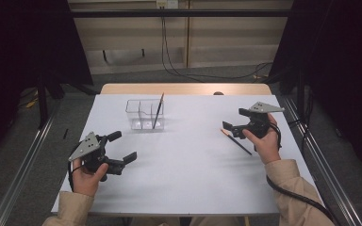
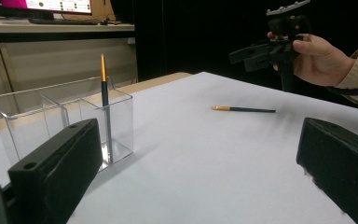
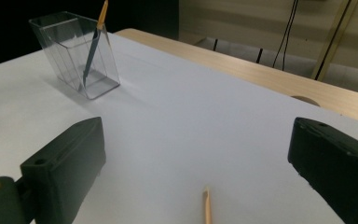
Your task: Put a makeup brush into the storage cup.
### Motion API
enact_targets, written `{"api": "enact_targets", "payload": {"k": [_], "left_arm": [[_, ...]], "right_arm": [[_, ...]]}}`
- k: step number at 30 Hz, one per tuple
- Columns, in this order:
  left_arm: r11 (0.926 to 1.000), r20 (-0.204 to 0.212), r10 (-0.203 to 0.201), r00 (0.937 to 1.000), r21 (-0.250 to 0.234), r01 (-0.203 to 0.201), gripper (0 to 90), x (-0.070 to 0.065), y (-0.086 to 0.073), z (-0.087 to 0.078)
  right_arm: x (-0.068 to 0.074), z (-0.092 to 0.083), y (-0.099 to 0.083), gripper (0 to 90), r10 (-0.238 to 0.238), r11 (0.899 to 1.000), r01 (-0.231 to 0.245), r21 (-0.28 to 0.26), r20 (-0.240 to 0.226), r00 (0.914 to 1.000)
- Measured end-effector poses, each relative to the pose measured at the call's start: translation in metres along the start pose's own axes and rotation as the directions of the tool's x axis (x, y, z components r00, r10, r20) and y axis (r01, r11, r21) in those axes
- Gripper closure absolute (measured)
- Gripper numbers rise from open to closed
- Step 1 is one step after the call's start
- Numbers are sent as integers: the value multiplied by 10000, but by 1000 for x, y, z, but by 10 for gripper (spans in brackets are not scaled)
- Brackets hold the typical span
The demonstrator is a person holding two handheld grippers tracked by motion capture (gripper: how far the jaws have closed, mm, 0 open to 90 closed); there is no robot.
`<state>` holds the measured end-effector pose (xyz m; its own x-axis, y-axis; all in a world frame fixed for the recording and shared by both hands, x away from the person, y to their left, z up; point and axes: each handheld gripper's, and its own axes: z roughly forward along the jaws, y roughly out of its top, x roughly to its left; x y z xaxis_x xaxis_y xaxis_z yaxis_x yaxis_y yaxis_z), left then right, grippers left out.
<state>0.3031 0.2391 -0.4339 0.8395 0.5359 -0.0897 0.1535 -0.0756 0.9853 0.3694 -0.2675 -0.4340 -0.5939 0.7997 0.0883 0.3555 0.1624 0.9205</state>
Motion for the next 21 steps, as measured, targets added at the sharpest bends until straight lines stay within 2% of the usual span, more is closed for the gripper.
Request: {"api": "enact_targets", "payload": {"k": [5, 8, 12, 17, 21], "left_arm": [[10000, -9, 3, 10000, -36, -3, 1, 1, 0, -1], [10000, -33, 19, 10000, 41, -19, 2, 1, 0, -1], [10000, -60, 14, 10000, 39, -14, 2, 0, 0, -1], [10000, -37, 13, 10000, 25, -13, 2, 0, 1, -2], [10000, -38, -43, 10000, 17, 43, 2, 0, 1, -2]], "right_arm": [[-2, 3, 1, 43, -92, 9979, 94, 638, -25, 10000], [-1, 6, 2, 50, -200, 9926, 213, 1196, -125, 9997], [0, 10, 3, 55, -428, 9797, 442, 1956, -111, 9990], [-1, 13, 5, 72, -471, 9560, 516, 2888, -224, 9986], [-3, 14, 6, 71, -551, 9417, 562, 3316, -127, 9984]]}}
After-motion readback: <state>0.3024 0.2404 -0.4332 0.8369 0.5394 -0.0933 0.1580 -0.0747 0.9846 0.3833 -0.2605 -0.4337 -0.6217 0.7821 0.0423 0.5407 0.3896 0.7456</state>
